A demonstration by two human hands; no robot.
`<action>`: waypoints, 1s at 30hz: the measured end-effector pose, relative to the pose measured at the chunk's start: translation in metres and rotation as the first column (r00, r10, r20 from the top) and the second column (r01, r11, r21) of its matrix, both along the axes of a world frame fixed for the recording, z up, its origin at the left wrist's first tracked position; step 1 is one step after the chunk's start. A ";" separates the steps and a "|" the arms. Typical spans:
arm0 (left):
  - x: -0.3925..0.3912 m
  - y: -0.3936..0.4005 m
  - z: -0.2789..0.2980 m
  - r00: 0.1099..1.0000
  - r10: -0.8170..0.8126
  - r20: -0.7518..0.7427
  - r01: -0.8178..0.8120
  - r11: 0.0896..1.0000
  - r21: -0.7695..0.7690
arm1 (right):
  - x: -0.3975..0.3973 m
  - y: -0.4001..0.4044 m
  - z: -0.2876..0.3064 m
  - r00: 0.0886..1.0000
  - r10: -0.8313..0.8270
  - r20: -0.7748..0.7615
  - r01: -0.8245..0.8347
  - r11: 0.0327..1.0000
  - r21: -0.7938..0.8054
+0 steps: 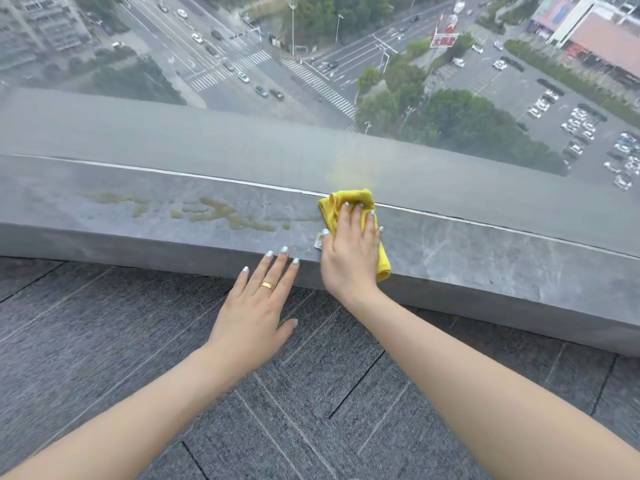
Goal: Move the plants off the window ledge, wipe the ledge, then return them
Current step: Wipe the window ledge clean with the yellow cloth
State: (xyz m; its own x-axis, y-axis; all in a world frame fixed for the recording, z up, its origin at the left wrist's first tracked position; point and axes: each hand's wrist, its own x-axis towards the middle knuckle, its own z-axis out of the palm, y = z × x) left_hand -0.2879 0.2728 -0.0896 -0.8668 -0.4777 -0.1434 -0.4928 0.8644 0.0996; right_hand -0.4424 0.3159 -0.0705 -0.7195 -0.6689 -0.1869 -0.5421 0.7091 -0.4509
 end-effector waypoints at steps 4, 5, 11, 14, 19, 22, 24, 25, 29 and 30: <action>0.002 -0.010 0.006 0.998 -0.049 -0.044 0.052 0.996 0.069 | 0.025 -0.030 -0.001 0.997 0.073 0.000 -0.073 0.997 -0.008; 0.003 -0.013 0.005 0.998 -0.050 -0.038 0.053 0.995 0.084 | 0.028 -0.035 -0.001 0.997 0.078 0.006 -0.078 0.997 -0.012; 0.021 -0.024 0.001 0.996 -0.054 -0.065 0.055 0.999 0.002 | 0.046 -0.057 -0.002 0.992 0.123 0.015 -0.123 0.992 -0.025; 0.034 -0.034 0.001 0.991 -0.028 -0.133 0.031 0.999 0.019 | 0.055 -0.066 -0.002 0.989 0.150 -0.010 -0.150 0.988 -0.023; 0.058 -0.050 -0.002 0.974 0.099 -0.205 -0.086 0.993 0.075 | 0.070 -0.079 -0.006 0.968 0.236 -0.090 -0.237 0.971 -0.001; 0.070 -0.056 -0.005 0.972 0.115 -0.205 -0.103 0.992 0.071 | 0.068 -0.083 -0.004 0.951 0.284 -0.118 -0.290 0.957 -0.030; 0.076 -0.060 -0.006 0.966 0.120 -0.230 -0.109 0.992 0.058 | 0.061 -0.082 -0.002 0.966 0.252 -0.052 -0.257 0.954 -0.154; 0.078 -0.063 -0.006 0.958 0.133 -0.254 -0.125 0.991 0.049 | 0.056 -0.082 0.000 0.979 0.204 0.009 -0.197 0.953 -0.232; 0.087 -0.087 0.001 0.861 0.367 -0.352 -0.354 0.930 0.101 | 0.047 -0.078 0.005 0.984 0.155 0.086 -0.133 0.966 -0.223; 0.091 -0.096 0.003 0.816 0.452 -0.361 -0.435 0.891 0.132 | 0.049 -0.076 0.004 0.978 0.201 0.047 -0.195 0.974 -0.118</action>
State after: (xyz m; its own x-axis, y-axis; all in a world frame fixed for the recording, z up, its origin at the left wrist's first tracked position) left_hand -0.1967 0.1772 -0.0868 -0.5537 -0.8244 0.1173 -0.7405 0.5519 0.3836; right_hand -0.3934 0.2398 -0.0665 -0.5608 -0.8159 -0.1404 -0.6371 0.5336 -0.5563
